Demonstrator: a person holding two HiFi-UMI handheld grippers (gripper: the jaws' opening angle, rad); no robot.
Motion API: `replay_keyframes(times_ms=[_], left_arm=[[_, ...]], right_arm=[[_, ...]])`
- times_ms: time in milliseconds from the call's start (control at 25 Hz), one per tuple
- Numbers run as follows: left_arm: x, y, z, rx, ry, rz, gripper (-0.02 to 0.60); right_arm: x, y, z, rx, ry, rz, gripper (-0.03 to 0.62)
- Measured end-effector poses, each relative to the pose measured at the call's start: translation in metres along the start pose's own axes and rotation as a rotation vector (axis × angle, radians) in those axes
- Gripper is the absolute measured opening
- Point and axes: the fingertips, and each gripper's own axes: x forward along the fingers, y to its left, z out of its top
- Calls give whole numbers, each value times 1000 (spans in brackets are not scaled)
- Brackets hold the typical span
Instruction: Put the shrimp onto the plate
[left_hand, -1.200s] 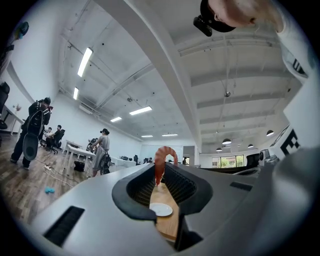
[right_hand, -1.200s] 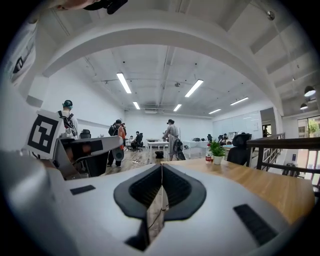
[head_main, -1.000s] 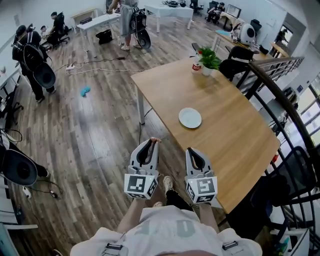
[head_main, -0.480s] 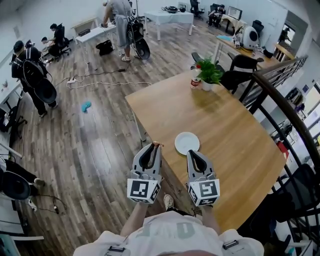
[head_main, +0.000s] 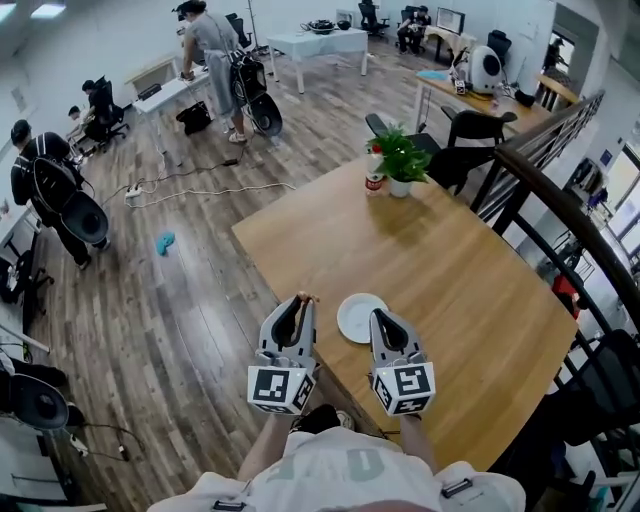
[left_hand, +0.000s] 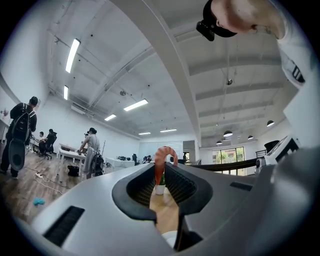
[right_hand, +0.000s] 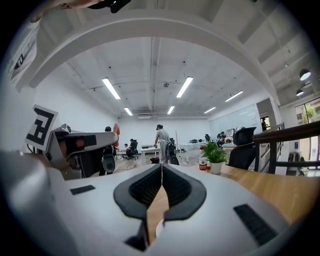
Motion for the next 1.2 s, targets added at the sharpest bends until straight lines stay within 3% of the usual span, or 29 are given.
replay_keyframes(times_ms=[520, 680, 960, 1200], left_arm=[[65, -20, -7, -34, 2, -198, 64], [66, -30, -10, -66, 24, -236, 64], [72, -38, -21, -30, 50, -262, 63], [79, -50, -62, -6, 214, -272, 64]], right_arm=[[11, -27, 11, 19, -13, -142, 20], [2, -30, 12, 30, 0, -185, 21], [-12, -38, 24, -14, -51, -235, 21], [-35, -46, 19, 23, -22, -294, 21]])
